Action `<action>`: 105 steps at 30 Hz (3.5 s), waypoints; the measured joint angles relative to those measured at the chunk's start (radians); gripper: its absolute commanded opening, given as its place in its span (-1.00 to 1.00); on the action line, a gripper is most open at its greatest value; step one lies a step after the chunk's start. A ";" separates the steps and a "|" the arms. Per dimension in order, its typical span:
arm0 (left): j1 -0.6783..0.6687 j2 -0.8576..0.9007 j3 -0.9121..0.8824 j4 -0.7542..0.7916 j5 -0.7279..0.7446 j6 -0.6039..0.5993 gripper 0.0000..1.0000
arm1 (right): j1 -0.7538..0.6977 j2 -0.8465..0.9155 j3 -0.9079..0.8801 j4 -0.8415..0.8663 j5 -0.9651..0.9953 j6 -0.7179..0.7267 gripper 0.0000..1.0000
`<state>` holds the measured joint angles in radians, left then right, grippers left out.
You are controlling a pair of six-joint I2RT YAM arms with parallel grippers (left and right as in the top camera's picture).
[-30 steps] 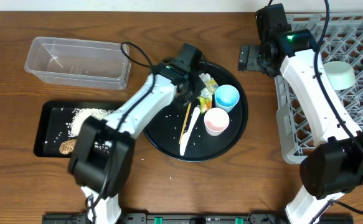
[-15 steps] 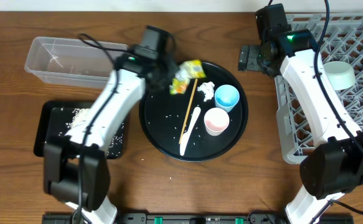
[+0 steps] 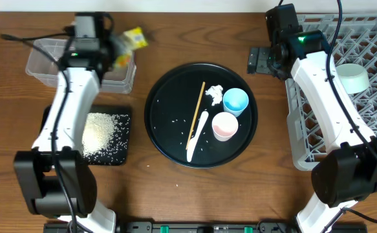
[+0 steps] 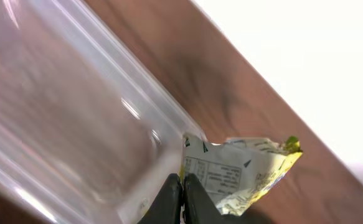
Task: Sort waste into correct bins and load items into the dishwasher rack
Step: 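Lift the wrapper and carry it left to the clear plastic container, then open the left gripper to drop the wrapper into the container, then move the left gripper back over the tray to the white tissue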
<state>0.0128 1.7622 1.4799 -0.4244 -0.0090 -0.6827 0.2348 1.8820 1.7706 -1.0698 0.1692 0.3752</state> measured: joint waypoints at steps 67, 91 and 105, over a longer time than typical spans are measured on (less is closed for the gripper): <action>-0.370 0.160 0.000 0.058 0.350 0.159 0.85 | 0.000 0.000 0.000 0.000 0.000 0.000 0.98; -0.508 0.323 0.000 0.154 0.283 0.075 0.76 | 0.000 0.000 0.000 0.000 0.000 0.000 0.98; -0.561 0.323 0.000 0.145 0.205 0.050 0.74 | 0.000 0.000 0.000 0.000 0.000 0.000 0.98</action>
<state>-0.5480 2.0857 1.4796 -0.2798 0.1963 -0.6331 0.2348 1.8820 1.7706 -1.0698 0.1692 0.3752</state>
